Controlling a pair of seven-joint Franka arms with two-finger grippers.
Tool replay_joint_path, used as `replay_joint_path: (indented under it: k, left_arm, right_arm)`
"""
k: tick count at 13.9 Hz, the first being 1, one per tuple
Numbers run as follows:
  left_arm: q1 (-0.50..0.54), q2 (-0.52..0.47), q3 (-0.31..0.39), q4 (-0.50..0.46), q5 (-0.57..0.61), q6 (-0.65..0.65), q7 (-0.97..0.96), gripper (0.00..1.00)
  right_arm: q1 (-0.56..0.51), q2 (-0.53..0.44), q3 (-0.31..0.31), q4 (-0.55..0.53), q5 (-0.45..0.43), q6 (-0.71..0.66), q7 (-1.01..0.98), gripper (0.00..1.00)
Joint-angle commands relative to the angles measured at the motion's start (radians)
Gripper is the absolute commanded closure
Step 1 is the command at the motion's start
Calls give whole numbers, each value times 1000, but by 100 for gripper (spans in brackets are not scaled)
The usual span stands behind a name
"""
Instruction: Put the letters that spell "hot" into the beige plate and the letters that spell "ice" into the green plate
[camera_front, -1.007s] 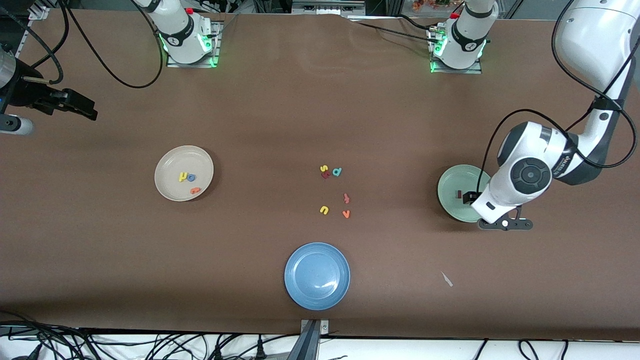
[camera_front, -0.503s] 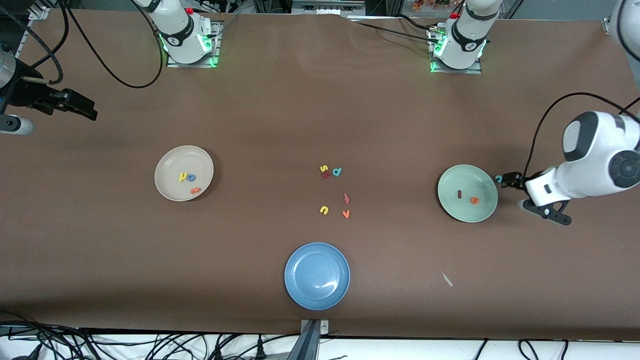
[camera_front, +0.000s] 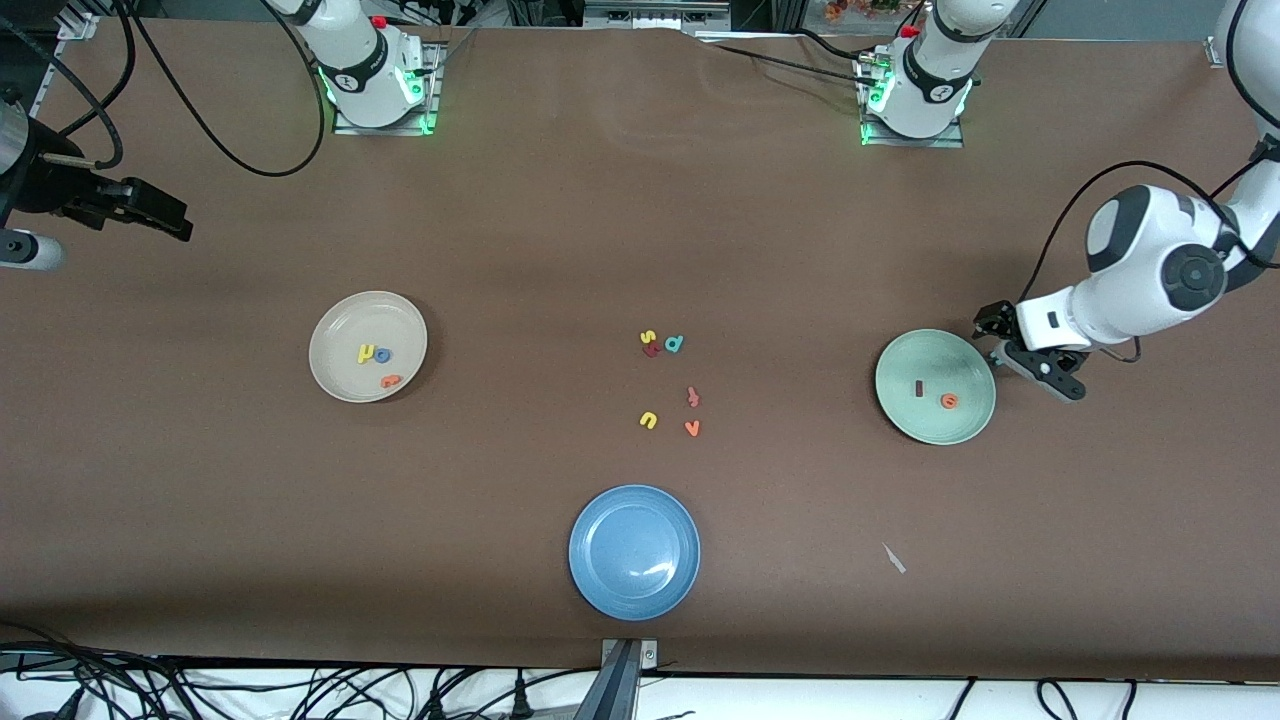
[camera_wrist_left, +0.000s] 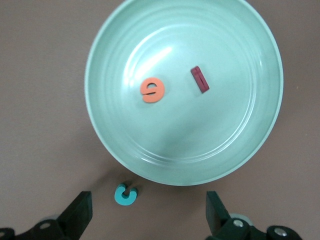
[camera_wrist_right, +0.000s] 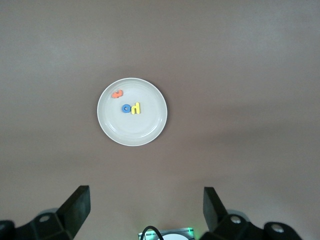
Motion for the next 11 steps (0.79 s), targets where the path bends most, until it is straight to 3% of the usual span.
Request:
replay_joint_path:
  k: [1,4,8,11]
  left_arm:
    - [30,20,-15,-21,72,32,44,0]
    - [61,69,27,-35,150,74,56,0]
    - [70,81,30,-33,169,74,56,1]
    - [70,139,63,-23,193,82,59,8]
  right_arm:
    - [-8,5,0,19,17,-14,-13,0]
    - [-9,5,0,19,17,-14,-13,0]
    - [-9,5,0,19,17,-14,-13,0]
    - [-9,5,0,19,17,-14,-13,0]
